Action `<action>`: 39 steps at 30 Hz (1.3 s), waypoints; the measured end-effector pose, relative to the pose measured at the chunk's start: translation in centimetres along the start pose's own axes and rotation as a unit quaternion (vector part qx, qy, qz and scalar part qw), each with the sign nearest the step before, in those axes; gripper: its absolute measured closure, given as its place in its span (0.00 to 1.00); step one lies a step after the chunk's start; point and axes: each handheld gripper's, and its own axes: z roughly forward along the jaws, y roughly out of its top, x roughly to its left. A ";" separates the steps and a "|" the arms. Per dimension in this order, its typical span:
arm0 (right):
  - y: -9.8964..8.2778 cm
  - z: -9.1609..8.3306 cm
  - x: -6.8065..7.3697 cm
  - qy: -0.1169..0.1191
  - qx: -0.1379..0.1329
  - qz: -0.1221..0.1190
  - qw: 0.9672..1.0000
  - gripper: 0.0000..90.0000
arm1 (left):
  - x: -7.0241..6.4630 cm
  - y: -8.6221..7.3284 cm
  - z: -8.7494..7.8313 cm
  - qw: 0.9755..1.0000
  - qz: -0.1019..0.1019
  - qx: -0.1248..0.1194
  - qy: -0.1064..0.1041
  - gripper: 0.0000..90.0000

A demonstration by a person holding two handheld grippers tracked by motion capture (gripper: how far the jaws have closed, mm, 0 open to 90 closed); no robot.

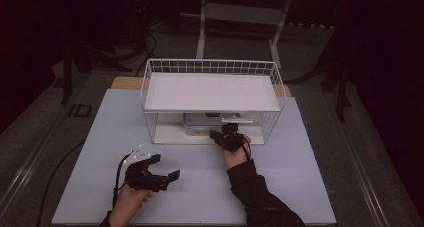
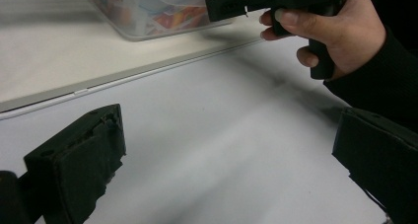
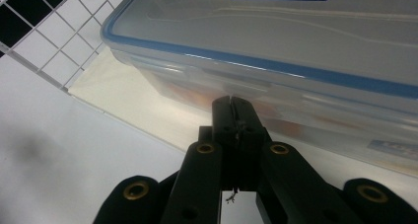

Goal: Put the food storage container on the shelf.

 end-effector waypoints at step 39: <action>-6.7 -9.6 0.1 0.071 -0.019 -0.046 0.996 0.20 | -1.3 -0.4 0.4 0.999 0.041 0.009 -0.011 0.00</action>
